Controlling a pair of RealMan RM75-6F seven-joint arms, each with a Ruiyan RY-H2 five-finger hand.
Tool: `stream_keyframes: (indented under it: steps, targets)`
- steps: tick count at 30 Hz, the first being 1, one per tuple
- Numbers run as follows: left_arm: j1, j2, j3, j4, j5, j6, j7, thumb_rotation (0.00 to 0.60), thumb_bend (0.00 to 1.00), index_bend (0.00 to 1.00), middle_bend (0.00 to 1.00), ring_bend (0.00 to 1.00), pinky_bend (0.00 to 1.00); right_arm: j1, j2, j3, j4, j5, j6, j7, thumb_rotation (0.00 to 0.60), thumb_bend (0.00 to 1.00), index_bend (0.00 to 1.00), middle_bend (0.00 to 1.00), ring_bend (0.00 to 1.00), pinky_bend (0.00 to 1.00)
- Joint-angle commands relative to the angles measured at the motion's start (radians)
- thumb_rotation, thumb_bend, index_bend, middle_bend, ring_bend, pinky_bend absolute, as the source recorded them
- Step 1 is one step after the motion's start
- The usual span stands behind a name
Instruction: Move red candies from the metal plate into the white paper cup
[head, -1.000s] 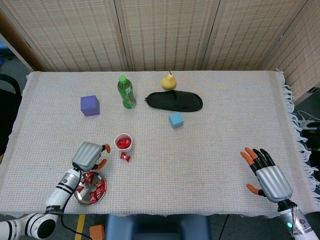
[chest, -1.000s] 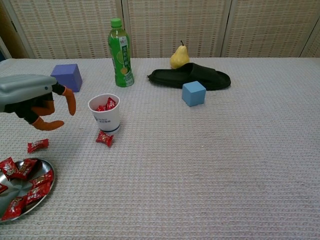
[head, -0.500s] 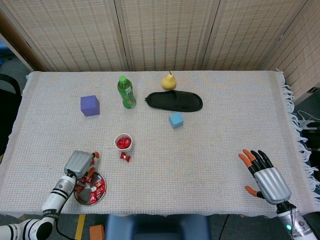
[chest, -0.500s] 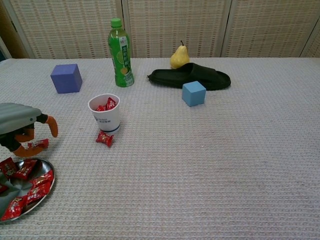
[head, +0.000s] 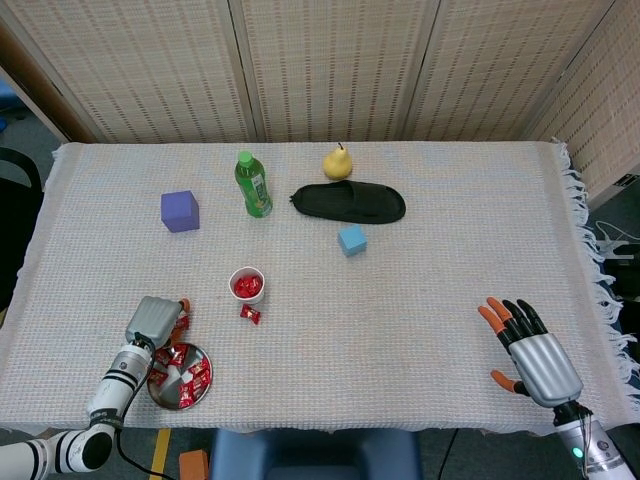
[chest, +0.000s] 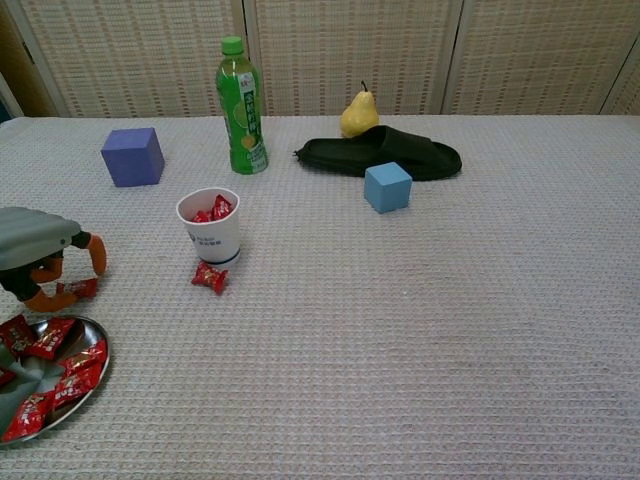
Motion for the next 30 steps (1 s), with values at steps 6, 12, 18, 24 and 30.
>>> stream_keyframes:
  steps: [6, 12, 18, 24, 30]
  targets:
    - [-0.004, 0.002, 0.008, -0.003, -0.03, 0.002, 0.037, 0.6, 0.37, 0.39, 1.0, 1.0, 1.0, 0.0, 0.0, 0.0, -0.003, 0.002, -0.002, -0.004, 0.6, 0.1, 0.0, 0.0, 0.0, 0.0]
    - [0.002, -0.006, 0.011, 0.004, -0.019, 0.023, 0.037, 0.6, 0.37, 0.51, 1.0, 1.0, 1.0, 0.002, -0.001, -0.001, -0.002, 0.003, -0.007, -0.005, 0.6, 0.1, 0.0, 0.0, 0.0, 0.0]
    - [0.019, 0.002, 0.002, -0.006, 0.038, 0.074, -0.004, 0.6, 0.37, 0.56, 1.0, 1.0, 1.0, 0.001, 0.0, 0.0, -0.003, 0.003, -0.005, -0.005, 0.6, 0.1, 0.0, 0.0, 0.0, 0.0]
    - [0.045, 0.072, -0.056, -0.112, 0.16, 0.18, -0.148, 0.6, 0.37, 0.55, 1.0, 1.0, 1.0, 0.003, -0.002, 0.001, -0.002, 0.007, -0.01, -0.006, 0.6, 0.1, 0.0, 0.0, 0.0, 0.0]
    - [0.0, 0.087, -0.135, -0.183, 0.218, 0.192, -0.195, 0.6, 0.37, 0.55, 1.0, 1.0, 1.0, 0.01, -0.006, 0.002, -0.001, 0.014, -0.026, -0.012, 0.6, 0.1, 0.0, 0.0, 0.0, 0.0]
